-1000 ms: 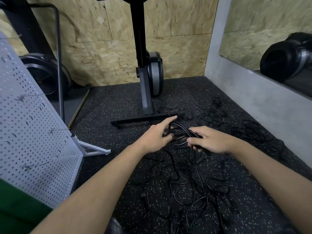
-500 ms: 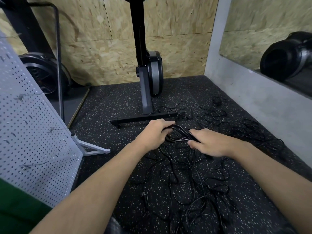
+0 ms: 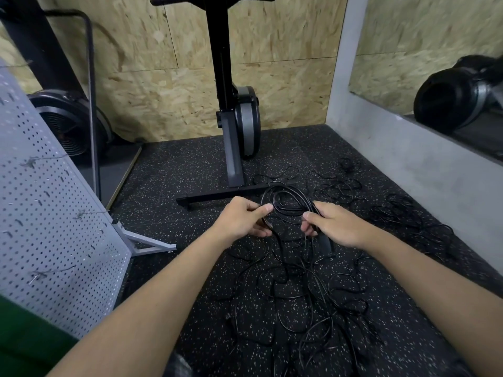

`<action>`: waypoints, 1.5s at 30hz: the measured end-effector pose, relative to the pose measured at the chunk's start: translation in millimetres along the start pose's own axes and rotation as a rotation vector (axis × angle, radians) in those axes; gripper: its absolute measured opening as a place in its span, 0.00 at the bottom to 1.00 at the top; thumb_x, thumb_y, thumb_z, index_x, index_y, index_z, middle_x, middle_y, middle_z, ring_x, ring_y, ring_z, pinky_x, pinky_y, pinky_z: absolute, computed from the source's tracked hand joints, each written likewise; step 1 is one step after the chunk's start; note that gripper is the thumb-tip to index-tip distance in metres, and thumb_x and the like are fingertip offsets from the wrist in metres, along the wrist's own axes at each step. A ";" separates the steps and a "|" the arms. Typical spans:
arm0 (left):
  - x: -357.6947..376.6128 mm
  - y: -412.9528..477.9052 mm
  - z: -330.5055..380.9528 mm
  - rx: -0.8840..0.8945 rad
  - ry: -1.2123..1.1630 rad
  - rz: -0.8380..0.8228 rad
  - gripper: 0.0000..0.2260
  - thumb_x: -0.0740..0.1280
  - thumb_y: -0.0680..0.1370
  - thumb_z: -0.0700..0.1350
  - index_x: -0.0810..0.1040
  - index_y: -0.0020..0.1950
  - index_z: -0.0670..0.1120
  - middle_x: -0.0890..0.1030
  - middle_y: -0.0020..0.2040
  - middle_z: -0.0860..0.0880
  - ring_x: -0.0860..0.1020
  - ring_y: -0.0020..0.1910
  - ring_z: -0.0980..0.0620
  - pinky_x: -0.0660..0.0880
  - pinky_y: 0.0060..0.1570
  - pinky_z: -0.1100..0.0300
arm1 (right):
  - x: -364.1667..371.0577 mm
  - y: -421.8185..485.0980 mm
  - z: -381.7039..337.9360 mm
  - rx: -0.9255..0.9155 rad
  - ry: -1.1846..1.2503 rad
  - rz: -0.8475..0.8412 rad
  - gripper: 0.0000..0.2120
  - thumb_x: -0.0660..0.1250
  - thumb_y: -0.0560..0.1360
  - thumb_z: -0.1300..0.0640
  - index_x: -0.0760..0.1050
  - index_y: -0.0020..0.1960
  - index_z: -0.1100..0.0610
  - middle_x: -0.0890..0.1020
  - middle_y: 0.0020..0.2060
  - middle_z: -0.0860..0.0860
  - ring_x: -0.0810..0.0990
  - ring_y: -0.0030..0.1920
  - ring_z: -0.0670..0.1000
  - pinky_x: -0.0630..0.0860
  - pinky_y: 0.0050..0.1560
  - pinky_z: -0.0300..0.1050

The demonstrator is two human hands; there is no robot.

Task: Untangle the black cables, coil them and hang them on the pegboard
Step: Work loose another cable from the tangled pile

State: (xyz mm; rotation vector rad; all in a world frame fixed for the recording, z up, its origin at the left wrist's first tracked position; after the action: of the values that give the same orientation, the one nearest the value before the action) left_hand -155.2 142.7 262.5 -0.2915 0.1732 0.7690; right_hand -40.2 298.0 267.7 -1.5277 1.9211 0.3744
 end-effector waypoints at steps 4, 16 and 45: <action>10.4 -1.9 -0.7 -0.053 -0.320 -0.031 0.13 0.67 0.84 0.43 0.80 0.58 0.31 0.86 0.46 0.32 0.87 0.41 0.42 0.84 0.40 0.60 | 4.9 -0.3 -8.1 -0.047 0.005 0.018 0.11 0.58 0.87 0.51 0.79 0.58 0.50 0.87 0.51 0.41 0.83 0.54 0.40 0.75 0.67 0.49; 19.0 2.2 -11.4 -0.127 -0.617 0.044 0.07 0.63 0.85 0.34 0.80 0.56 0.34 0.86 0.51 0.34 0.86 0.48 0.34 0.85 0.42 0.57 | 21.9 0.7 -15.2 -0.055 -0.013 -0.011 0.07 0.59 0.87 0.53 0.76 0.58 0.50 0.86 0.50 0.46 0.84 0.53 0.43 0.78 0.63 0.48; 86.4 -6.5 -21.2 0.147 0.363 -0.406 0.06 0.72 0.82 0.47 0.86 0.57 0.51 0.87 0.58 0.51 0.83 0.61 0.53 0.74 0.69 0.55 | -15.1 4.4 -19.0 -0.036 0.727 0.236 0.07 0.63 0.85 0.58 0.77 0.56 0.62 0.85 0.46 0.54 0.86 0.51 0.55 0.80 0.64 0.58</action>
State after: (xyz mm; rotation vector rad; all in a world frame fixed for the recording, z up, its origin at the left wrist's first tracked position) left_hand -90.6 188.3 221.3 -0.3122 0.4944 0.2933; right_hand -48.5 299.5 290.9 -1.5947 2.6741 -0.0741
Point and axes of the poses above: each hand's wrist, its own y-axis towards the middle knuckle, its own x-axis out of the palm, z = x × y, the point moved 10 cm from there along y, towards the middle knuckle
